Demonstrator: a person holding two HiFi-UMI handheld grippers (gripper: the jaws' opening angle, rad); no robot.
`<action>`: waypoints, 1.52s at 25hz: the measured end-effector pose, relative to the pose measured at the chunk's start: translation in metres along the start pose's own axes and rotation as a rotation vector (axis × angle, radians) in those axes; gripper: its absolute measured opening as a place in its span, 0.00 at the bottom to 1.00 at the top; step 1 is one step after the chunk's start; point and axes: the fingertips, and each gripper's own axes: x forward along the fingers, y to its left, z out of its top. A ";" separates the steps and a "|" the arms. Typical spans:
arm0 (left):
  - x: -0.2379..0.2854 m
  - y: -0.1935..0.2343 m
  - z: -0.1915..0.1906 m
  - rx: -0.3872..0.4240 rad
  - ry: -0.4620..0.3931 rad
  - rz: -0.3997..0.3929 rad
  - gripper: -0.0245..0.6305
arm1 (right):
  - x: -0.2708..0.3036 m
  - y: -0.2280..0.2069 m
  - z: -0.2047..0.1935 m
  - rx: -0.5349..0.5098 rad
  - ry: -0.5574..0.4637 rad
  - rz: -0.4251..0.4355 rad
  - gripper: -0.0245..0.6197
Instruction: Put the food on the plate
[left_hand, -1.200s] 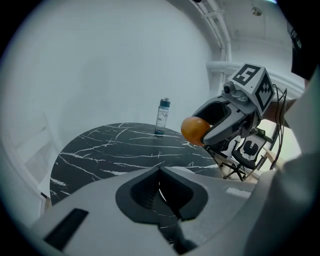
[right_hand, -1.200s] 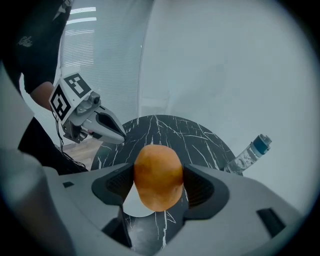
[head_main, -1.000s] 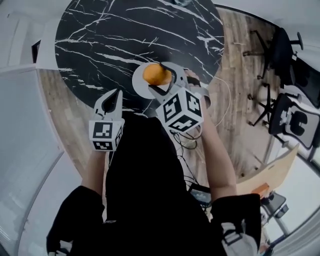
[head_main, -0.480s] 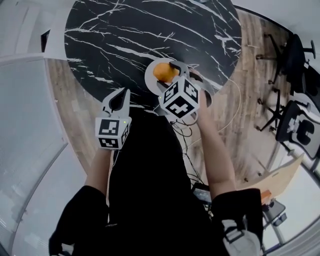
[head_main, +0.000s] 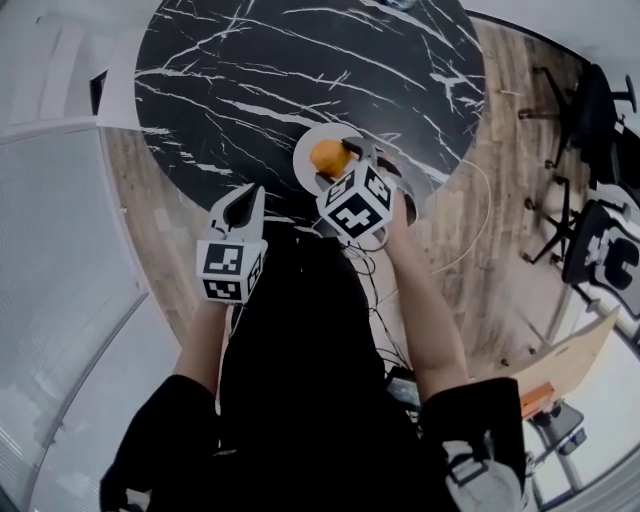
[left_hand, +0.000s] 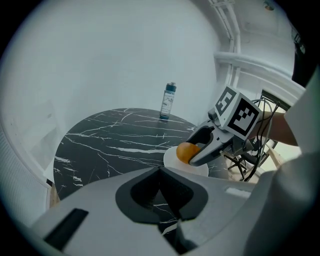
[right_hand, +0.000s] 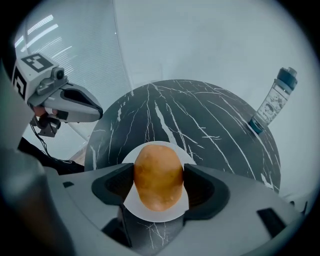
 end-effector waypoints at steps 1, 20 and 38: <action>0.001 -0.001 0.000 0.008 0.004 -0.001 0.04 | 0.001 -0.001 -0.001 0.003 -0.002 -0.008 0.51; -0.014 -0.022 0.027 -0.016 -0.024 0.047 0.04 | -0.066 -0.019 0.032 0.274 -0.425 -0.045 0.45; -0.094 -0.042 0.068 0.040 -0.187 0.030 0.04 | -0.186 0.038 0.051 0.428 -0.858 -0.286 0.03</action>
